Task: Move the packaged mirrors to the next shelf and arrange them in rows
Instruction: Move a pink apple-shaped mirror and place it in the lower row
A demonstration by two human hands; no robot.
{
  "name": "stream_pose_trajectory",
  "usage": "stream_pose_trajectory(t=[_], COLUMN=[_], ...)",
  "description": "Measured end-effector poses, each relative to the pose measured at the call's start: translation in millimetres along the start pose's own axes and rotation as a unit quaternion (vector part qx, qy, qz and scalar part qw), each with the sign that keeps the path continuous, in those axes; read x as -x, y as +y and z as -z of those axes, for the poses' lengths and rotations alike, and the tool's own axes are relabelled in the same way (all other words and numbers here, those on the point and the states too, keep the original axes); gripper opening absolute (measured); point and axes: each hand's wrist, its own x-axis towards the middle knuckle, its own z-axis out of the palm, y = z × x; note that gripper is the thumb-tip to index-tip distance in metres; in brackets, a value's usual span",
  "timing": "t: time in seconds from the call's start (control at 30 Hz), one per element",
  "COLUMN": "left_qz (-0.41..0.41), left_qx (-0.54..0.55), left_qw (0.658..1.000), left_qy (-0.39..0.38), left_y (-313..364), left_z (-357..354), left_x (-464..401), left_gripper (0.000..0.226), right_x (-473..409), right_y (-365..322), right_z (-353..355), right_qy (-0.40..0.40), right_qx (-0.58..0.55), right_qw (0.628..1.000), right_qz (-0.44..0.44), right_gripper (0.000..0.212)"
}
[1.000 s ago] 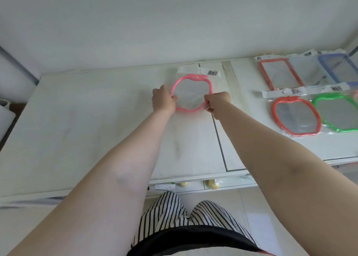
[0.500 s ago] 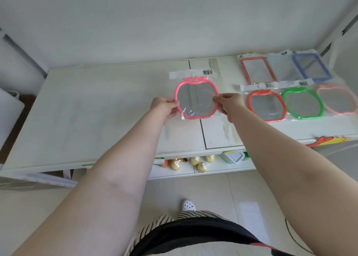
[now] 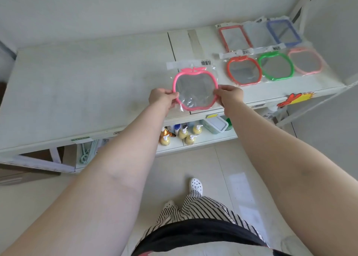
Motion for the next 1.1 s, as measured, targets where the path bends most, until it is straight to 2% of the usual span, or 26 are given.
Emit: stream_pose_trajectory(t=[0.07,0.17,0.27,0.33,0.43,0.53,0.63,0.73,0.9,1.03,1.1], left_qz=[-0.007,-0.016,-0.014,-0.006,0.01,0.023,0.027,0.029,0.036,0.029,0.02], left_qx=[-0.006,-0.009,-0.007,-0.006,0.013,0.014,0.011,0.004,-0.015,-0.042,-0.051], left_qw=[1.0,1.0,1.0,1.0,0.998,0.996,0.99,0.986,0.986,0.986,0.986], left_qy=[0.006,0.016,0.02,0.029,0.053,0.09,0.137,0.166,0.162,0.16,0.159], left_y=[3,9,15,16,13,8,7,10,17,18,18], left_z=[-8,-25,-48,-65,-89,-104,-109,-111,-119,-125,-126], left_x=[3,3,1,-5,-11,-17,-23,-33,-50,-66,-77], left_gripper=[0.011,0.017,0.01,0.023,0.028,0.024,0.019,0.021,0.02,0.016,0.015], right_x=[-3,-17,-38,-57,-84,-105,-117,-130,-152,-166,-173], right_y=[-2,-10,-18,-23,-28,-31,-30,-27,-28,-29,-29], right_z=[9,21,34,42,51,52,45,37,31,28,26], right_qy=[-0.002,-0.007,-0.02,-0.031,-0.052,-0.079,-0.1,-0.106,-0.093,-0.077,-0.07], right_qx=[-0.003,-0.017,-0.009,0.009,0.044,0.068,0.09,0.087,0.108,0.153,0.169], right_qw=[1.0,1.0,1.0,0.999,0.998,0.995,0.991,0.99,0.989,0.985,0.983], right_qz=[-0.001,0.002,0.0,0.002,-0.002,-0.007,-0.015,-0.026,-0.025,-0.008,0.002], right_gripper=[0.019,0.023,0.025,0.027,0.026,0.021,0.008,0.021,0.015,0.022,0.017])
